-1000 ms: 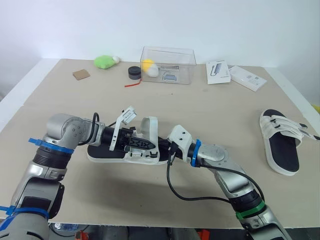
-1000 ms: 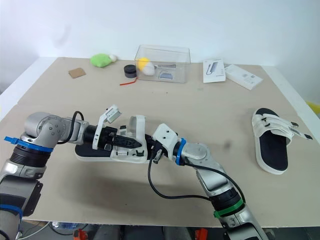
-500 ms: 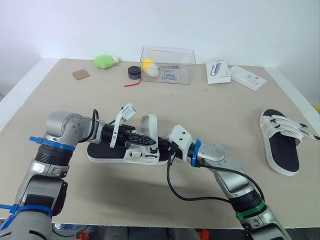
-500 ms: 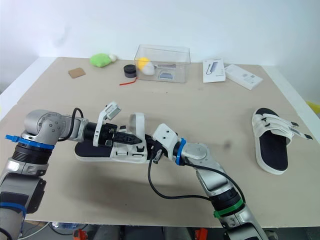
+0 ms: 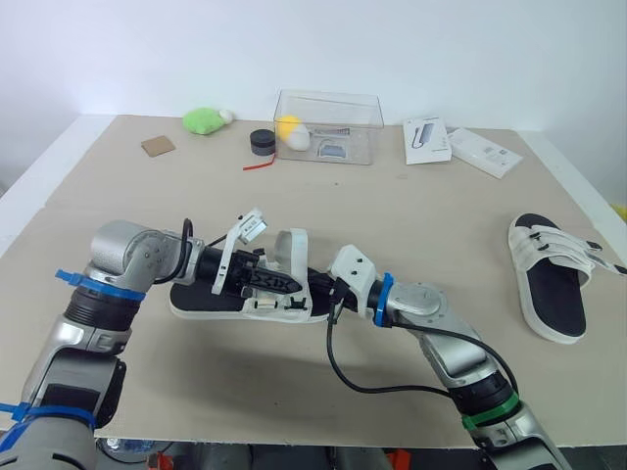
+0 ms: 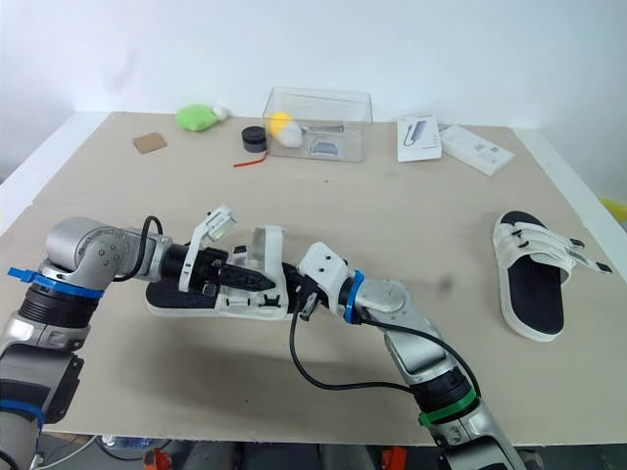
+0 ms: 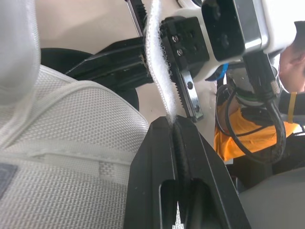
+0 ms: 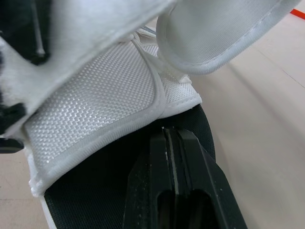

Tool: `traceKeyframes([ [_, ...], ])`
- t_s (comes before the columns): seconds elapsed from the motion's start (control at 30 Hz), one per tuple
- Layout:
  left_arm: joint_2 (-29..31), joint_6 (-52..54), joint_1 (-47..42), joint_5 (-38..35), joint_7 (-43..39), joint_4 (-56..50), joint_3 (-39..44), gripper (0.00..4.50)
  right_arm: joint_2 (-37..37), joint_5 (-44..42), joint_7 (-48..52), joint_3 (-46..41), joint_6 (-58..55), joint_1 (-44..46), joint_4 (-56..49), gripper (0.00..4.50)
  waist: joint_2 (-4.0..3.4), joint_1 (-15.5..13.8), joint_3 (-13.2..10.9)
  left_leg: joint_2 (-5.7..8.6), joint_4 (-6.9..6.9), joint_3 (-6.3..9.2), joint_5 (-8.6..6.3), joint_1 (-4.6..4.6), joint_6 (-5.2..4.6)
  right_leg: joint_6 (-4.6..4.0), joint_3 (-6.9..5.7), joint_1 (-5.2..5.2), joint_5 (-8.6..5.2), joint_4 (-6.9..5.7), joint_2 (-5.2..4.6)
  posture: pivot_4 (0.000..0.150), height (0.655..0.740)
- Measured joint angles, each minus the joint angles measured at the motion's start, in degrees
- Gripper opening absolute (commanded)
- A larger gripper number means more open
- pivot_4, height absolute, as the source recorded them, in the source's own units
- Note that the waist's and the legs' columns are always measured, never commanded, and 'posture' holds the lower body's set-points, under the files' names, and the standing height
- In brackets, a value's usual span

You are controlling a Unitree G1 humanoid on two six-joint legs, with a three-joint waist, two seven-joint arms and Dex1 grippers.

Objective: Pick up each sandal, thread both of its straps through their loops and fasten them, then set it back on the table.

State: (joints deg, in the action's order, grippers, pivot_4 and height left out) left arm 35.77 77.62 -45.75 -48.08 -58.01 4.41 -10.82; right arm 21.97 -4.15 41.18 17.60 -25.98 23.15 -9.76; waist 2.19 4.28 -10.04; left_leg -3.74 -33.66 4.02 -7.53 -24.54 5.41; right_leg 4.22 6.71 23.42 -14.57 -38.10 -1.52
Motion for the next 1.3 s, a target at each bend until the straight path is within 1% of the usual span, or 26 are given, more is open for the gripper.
traceKeyframes([
  [0.1,0.9,-0.3,0.2,0.5,-0.9,-1.0,-0.5,0.08,0.0,0.0,0.1,0.1,0.1,0.2,0.1,0.0,0.0,0.0,0.0,0.0,0.01,0.0,0.0,0.0,0.0,0.0,0.0,0.01,0.0,0.0,0.0,0.15,0.74],
  [0.27,2.2,-3.9,1.6,3.0,-2.1,-3.8,-2.6,0.08,0.0,0.0,0.1,0.2,0.1,0.2,0.1,0.0,0.0,0.0,0.0,0.0,0.04,0.0,0.0,0.0,0.0,-0.02,0.0,0.01,-0.01,0.02,0.0,0.15,0.74],
  [0.3,3.2,-5.8,2.2,4.2,-2.8,-5.4,-3.8,0.08,0.0,0.0,0.1,0.2,0.2,0.2,0.1,0.0,0.0,0.0,0.0,0.0,0.04,0.0,0.0,0.01,0.0,-0.02,0.01,0.01,-0.01,0.02,-0.01,0.15,0.74],
  [0.6,5.0,-10.7,3.7,7.1,-5.5,-8.5,-5.9,0.08,0.0,-0.1,0.2,0.3,0.3,0.2,0.1,0.0,0.0,0.1,0.0,0.0,0.1,0.0,-0.01,0.03,0.01,-0.09,0.0,0.01,-0.05,0.03,0.0,0.15,0.74],
  [0.7,5.0,-11.9,3.9,7.5,-5.8,-8.6,-6.1,0.82,0.0,-0.1,0.1,0.3,0.3,0.2,0.2,0.0,0.0,0.1,0.0,0.0,0.1,0.0,-0.01,0.03,0.01,-0.09,0.0,0.01,-0.05,0.03,-0.01,0.15,0.74],
  [0.73,5.0,-11.9,4.0,7.4,-6.1,-8.7,-6.0,1.17,0.0,-0.1,0.1,0.3,0.3,0.2,0.2,0.0,0.0,0.1,0.0,0.0,0.1,0.0,0.0,0.03,0.01,-0.09,0.0,0.01,-0.05,0.03,-0.01,0.15,0.74],
  [0.87,4.1,-9.5,3.7,4.7,-7.0,-8.5,-3.7,3.12,0.0,-0.1,0.1,0.3,0.2,0.3,0.2,0.0,0.0,0.0,0.0,0.0,0.09,0.0,0.0,0.03,0.0,-0.09,0.0,0.01,-0.05,0.03,-0.01,0.15,0.74],
  [0.9,3.9,-8.4,3.4,3.9,-7.2,-8.2,-2.7,3.42,0.0,-0.1,0.1,0.3,0.2,0.2,0.2,0.0,0.0,0.0,0.0,0.0,0.09,0.0,0.0,0.03,0.0,-0.09,0.0,0.02,-0.05,0.03,-0.01,0.15,0.74],
  [0.97,3.6,-6.3,2.2,2.8,-6.3,-7.2,-0.5,4.35,0.0,-0.1,0.0,0.3,0.2,0.2,0.2,0.0,0.0,0.0,0.0,0.0,0.09,0.0,0.0,0.02,0.0,-0.09,0.0,0.02,-0.05,0.03,-0.01,0.15,0.74],
  [1.0,3.5,-6.0,1.9,2.7,-5.9,-6.9,0.0,4.44,0.0,-0.1,0.0,0.3,0.2,0.2,0.2,0.0,0.0,0.0,0.0,0.0,0.09,0.0,0.0,0.02,0.0,-0.09,0.0,0.02,-0.05,0.03,-0.01,0.15,0.74],
  [1.13,1.7,-3.8,0.5,2.4,-3.0,-4.2,3.0,4.44,0.0,-0.1,0.1,0.2,0.2,0.2,0.1,0.0,-0.01,0.0,0.0,0.0,0.11,0.0,0.0,0.0,0.0,-0.09,0.0,0.03,-0.06,0.03,0.0,0.15,0.74],
  [1.27,-2.8,-3.8,-0.1,2.6,1.1,-1.6,4.7,3.26,-0.1,-0.1,0.0,0.2,0.2,0.2,0.2,0.0,0.0,0.1,0.0,0.0,0.1,0.0,0.0,-0.01,0.0,-0.07,-0.01,0.03,-0.05,0.03,0.0,0.15,0.74],
  [1.3,-3.3,-3.6,0.0,2.6,1.5,-1.6,4.7,2.7,-0.1,-0.1,0.1,0.2,0.2,0.2,0.2,0.0,0.0,0.1,0.0,0.0,0.11,0.0,0.0,-0.01,0.0,-0.07,-0.01,0.04,-0.05,0.03,0.01,0.15,0.74],
])
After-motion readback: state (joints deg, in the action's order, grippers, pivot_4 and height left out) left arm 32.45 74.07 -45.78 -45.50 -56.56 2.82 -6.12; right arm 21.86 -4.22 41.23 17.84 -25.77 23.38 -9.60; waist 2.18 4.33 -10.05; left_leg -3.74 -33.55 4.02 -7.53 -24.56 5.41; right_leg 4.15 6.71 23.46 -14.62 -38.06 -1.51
